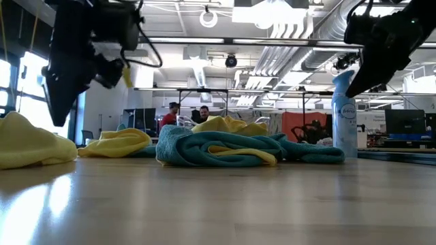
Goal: Sort microfiber towel by color & place in baskets
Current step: Put the yellow microfiber towel into the top transparent bin
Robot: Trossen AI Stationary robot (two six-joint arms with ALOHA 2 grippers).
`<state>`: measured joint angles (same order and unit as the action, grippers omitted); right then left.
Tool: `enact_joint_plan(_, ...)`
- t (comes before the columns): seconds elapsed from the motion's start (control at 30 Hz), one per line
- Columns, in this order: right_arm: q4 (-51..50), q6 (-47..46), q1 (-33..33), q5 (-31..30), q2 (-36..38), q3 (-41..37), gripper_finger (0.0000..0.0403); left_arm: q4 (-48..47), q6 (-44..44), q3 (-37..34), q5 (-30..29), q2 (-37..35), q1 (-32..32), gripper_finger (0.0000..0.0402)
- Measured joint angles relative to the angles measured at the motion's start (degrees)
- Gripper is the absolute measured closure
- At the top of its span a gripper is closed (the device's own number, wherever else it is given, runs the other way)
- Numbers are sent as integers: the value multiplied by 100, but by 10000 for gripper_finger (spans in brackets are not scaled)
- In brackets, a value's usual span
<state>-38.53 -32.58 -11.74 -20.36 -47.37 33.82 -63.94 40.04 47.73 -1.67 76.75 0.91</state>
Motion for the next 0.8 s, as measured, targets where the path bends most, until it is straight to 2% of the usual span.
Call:
enact_joint_plan(0.3,-1,307,278,45,-2,0,403,191,183,-748,9,-2,0,238)
enact_joint_plan(0.47,-1,330,277,44,-4,2,403,849,-11,-1172,97,-4,0,247)
enact_joint_plan(0.57,1,449,277,-5,-4,2,403,1332,-17,-1421,122,-21,0,278)
enact_joint_plan(0.73,1,452,277,-74,-4,4,403,1504,59,-1457,124,-25,0,380)
enact_joint_plan(0.8,3,459,277,-80,-4,7,403,1411,164,-1317,-15,-19,-3,390)
